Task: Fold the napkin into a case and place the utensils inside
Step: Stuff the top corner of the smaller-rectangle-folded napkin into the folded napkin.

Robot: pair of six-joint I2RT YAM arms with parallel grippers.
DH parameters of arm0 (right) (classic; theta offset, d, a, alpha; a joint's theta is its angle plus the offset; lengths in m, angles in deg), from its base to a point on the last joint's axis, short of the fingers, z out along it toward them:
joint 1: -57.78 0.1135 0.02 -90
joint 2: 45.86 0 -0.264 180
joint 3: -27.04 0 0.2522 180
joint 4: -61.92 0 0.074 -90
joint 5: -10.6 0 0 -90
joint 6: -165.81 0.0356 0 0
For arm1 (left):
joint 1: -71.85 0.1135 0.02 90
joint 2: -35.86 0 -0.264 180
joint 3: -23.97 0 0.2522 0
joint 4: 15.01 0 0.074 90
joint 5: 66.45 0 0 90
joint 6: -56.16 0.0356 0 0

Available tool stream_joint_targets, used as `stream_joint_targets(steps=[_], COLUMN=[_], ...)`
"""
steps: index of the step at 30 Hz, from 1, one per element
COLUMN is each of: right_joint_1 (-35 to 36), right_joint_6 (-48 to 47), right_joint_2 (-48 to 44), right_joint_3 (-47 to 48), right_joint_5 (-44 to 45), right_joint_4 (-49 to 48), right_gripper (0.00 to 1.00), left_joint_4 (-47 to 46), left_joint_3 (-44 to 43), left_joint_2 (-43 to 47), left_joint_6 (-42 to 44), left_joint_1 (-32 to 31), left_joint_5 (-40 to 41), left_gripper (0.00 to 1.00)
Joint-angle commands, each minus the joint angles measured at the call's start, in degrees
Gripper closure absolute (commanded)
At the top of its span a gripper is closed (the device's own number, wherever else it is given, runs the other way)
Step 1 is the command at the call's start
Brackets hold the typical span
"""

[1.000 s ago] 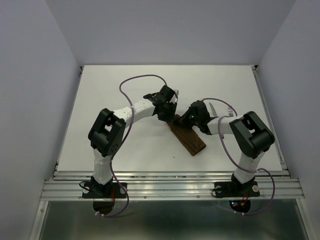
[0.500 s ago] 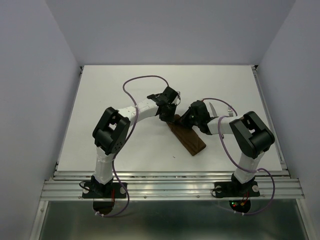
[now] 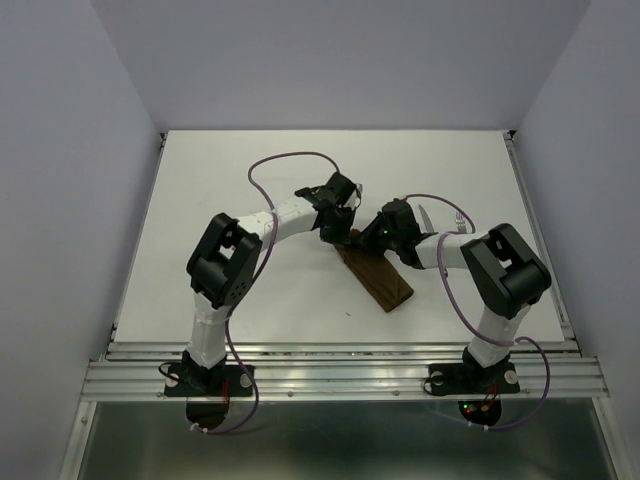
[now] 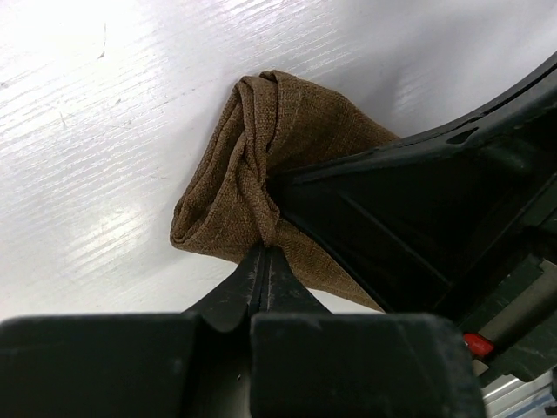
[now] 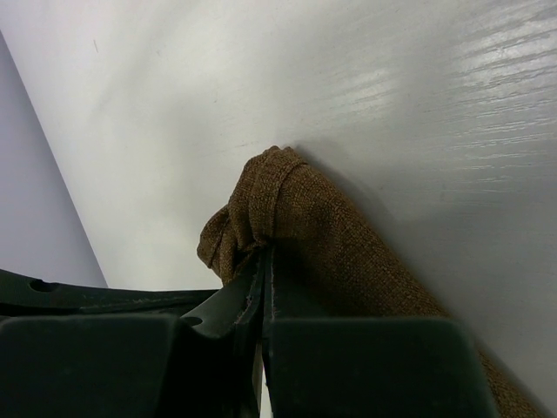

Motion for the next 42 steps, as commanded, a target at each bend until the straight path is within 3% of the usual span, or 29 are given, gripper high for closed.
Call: stream_joint_targets(steps=[1, 4, 11, 19, 24, 29, 42], right_joint_1=[0.5, 0.5, 0.5, 0.5, 0.5, 0.5, 0.5], right_joint_6=[-0.7, -0.4, -0.2, 0.0, 0.2, 0.2, 0.5], right_joint_2=[-1.5, -0.6, -0.5, -0.4, -0.5, -0.8, -0.7], right_joint_3=[1.9, 1.9, 2.2, 2.3, 2.2, 2.0, 1.6], right_joint_5=[-0.4, -0.7, -1.6, -2.1, -2.3, -2.3, -2.3], right_joint_4=[-1.2, -1.6, -2.8, -3.1, -3.2, -3.2, -3.3], right_gripper=[0.99, 0.99, 0.99, 0.99, 0.99, 0.99, 0.99], left_joint_4=[1.5, 2.0, 3.3, 4.1, 4.3, 4.3, 3.3], left_joint_3=[-3.1, -2.9, -2.9, -4.5, -5.6, -5.9, -4.6], left_joint_2=[1.6, 2.4, 2.8, 2.0, 1.2, -0.1, 0.4], left_joint_6=[0.2, 0.2, 0.3, -0.4, -0.1, 0.1, 0.3], left_joint_1=[0.2, -0.2, -1.5, -2.9, -3.3, -3.3, -3.6], left_joint_5=[-0.4, 1.8, 6.2, 11.7, 12.8, 13.1, 13.3], left_gripper=[0.99, 0.86, 0.78, 0.59, 0.59, 0.66, 0.63])
